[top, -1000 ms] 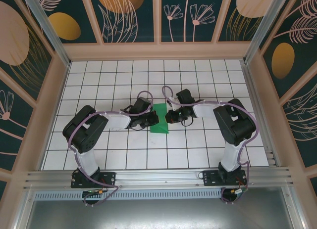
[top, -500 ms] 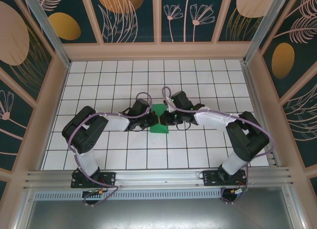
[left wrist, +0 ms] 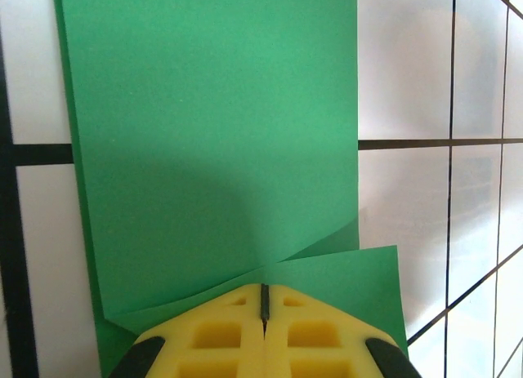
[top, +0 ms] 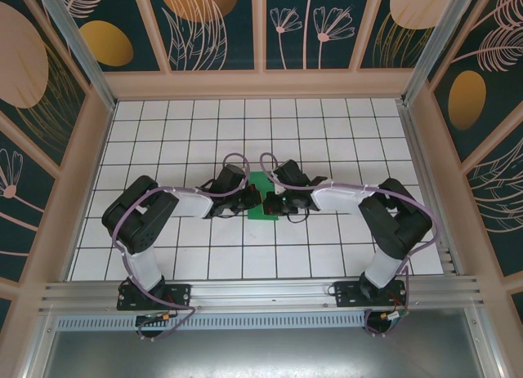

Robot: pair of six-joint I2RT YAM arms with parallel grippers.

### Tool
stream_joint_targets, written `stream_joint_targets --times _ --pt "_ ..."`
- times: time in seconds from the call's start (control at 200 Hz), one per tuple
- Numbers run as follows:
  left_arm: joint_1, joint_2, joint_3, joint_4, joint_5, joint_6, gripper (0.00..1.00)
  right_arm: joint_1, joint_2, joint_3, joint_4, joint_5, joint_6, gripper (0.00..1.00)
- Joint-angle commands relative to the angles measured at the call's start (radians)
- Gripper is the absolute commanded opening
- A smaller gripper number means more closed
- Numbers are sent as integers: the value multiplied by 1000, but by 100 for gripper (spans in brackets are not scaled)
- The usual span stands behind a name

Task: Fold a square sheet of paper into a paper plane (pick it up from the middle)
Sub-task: Fold the triangle a second time at the center of the table.

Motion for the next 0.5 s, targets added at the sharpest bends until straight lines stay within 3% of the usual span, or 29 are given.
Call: stream_joint_targets --times 0.0,0.495 --pt "-1 30 -47 -123 -37 -15 2 9 19 9 -23 40 4 0" --pt "-1 47 -43 -154 -66 -34 2 10 31 -3 -61 92 -12 1"
